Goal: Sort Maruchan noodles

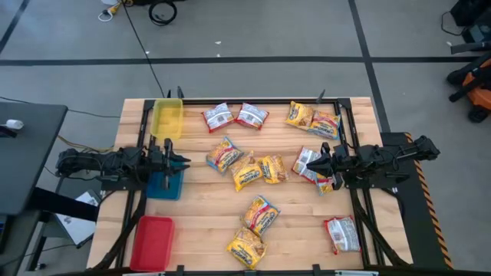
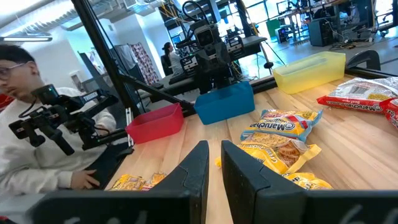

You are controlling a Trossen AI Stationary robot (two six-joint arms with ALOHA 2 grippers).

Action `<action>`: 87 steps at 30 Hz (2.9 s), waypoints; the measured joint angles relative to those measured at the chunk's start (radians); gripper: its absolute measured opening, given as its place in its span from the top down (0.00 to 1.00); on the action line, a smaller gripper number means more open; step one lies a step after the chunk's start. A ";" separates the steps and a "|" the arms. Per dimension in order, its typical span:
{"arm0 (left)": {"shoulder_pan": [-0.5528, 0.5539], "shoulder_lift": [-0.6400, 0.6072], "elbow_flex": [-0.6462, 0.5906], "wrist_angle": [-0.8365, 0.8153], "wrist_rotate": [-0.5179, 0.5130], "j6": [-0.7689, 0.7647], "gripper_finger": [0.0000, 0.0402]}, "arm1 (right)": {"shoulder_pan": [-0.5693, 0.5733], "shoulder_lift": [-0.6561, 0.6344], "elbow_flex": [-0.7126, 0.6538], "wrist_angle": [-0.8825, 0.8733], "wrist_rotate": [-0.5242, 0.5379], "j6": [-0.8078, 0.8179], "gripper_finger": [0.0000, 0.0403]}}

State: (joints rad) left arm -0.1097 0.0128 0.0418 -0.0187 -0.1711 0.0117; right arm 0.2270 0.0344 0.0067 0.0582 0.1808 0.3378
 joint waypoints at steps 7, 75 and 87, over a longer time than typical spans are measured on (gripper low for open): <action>0.000 0.000 0.000 0.000 0.000 0.000 0.77 | 0.000 0.000 0.000 0.000 0.000 0.000 0.88; 0.000 0.647 0.238 0.250 -0.106 -0.078 0.75 | 0.000 0.000 0.000 0.000 0.000 0.000 0.88; 0.000 1.295 0.651 0.175 -0.106 -0.027 0.46 | 0.000 0.000 0.000 0.000 0.000 0.000 0.88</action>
State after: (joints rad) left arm -0.1093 1.3082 0.6925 0.1566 -0.2775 -0.0151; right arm 0.2268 0.0341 0.0067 0.0582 0.1809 0.3378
